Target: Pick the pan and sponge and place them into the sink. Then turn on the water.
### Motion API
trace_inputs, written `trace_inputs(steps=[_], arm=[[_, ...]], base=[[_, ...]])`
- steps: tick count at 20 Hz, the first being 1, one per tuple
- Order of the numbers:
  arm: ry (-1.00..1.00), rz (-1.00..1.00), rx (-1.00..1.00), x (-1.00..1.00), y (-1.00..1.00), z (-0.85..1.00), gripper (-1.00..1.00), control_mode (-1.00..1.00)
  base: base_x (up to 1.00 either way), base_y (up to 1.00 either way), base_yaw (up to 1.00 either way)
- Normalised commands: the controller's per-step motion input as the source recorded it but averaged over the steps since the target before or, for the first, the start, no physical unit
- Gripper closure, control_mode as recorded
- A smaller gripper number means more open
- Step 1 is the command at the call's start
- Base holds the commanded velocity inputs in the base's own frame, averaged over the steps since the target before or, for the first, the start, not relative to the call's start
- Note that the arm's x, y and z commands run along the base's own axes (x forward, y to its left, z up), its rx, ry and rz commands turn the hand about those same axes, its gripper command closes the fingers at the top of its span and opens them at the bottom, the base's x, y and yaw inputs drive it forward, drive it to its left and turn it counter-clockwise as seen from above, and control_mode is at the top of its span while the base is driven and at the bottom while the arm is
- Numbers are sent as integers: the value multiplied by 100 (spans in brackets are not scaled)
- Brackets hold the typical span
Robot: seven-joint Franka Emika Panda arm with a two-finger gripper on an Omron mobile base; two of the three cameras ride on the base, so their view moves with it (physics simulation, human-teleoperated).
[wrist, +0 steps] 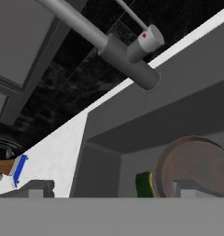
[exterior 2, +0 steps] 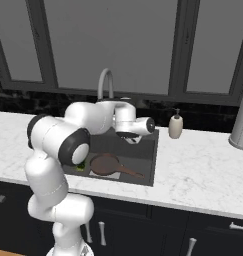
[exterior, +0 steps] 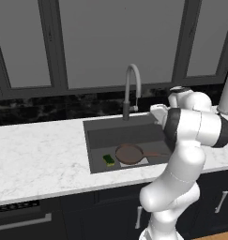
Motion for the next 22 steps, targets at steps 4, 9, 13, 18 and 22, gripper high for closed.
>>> trace_inputs(steps=[4,9,13,18,22], arm=[[0,-4,3,22,7,0,-100,-100],[-1,-5,7,23,4,0,-100,-100],[0,-6,4,31,1,0,-100,-100],[0,-7,0,31,0,0,-100,-100],[0,-9,0,35,0,0,-100,-100]], base=[[0,0,0],[0,0,0],[0,0,0],[0,0,0],[0,0,0]])
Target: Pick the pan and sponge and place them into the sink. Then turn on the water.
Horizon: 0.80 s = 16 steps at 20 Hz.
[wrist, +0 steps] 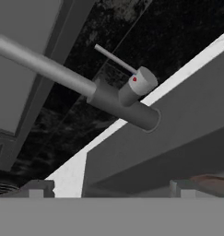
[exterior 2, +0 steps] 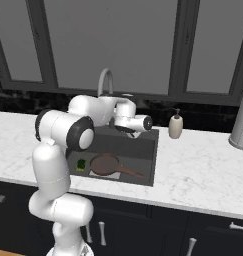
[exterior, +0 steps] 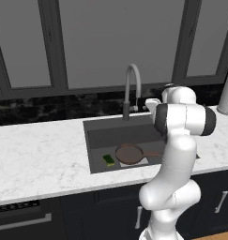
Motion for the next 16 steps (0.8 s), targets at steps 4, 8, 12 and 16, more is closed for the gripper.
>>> trace_inputs(steps=[4,8,12,16], arm=[[0,-7,0,30,0,-4,-100,-100],[-2,-6,0,28,0,-18,-100,-100],[-1,-5,0,28,0,-19,-100,-100],[0,-5,0,30,0,-9,-100,-100]], base=[[0,0,0],[0,0,0],[0,0,0],[0,0,0]])
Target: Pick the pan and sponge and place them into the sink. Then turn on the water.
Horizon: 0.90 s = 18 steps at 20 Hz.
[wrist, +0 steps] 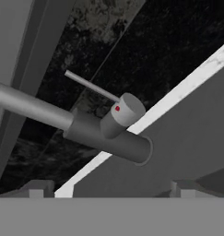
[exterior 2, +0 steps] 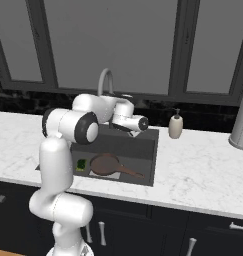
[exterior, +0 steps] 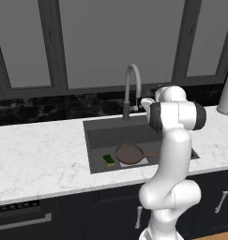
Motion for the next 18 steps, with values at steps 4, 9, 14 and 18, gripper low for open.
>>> trace_inputs(steps=[4,9,14,18], arm=[[0,-2,0,22,0,-5,-100,-100],[0,0,0,11,2,-4,-100,-100],[0,0,0,17,0,0,-100,-100],[0,0,0,19,2,-2,-100,-100]], base=[[0,0,0],[0,0,0],[0,0,0],[0,0,0]])
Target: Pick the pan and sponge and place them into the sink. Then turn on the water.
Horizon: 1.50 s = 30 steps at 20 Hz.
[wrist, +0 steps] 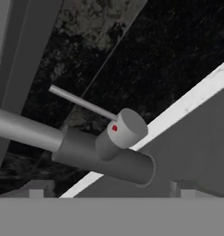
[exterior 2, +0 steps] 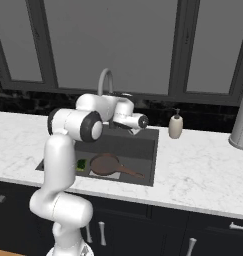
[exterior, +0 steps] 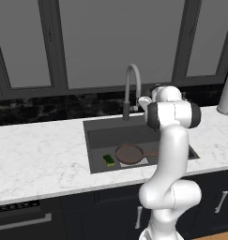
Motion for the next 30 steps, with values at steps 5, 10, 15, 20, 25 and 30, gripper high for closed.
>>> trace_inputs(steps=[5,10,15,20,25,30], arm=[[0,0,0,22,7,-8,-100,-100],[0,0,0,24,6,-9,-100,-100],[0,0,0,28,0,-3,-100,-100],[0,0,0,26,0,-3,-100,-100],[0,0,1,25,0,-6,-100,-100],[0,0,1,20,0,-9,-100,-100]], base=[[0,0,0],[0,0,0],[0,0,0],[0,0,0],[0,0,0],[0,0,0]])
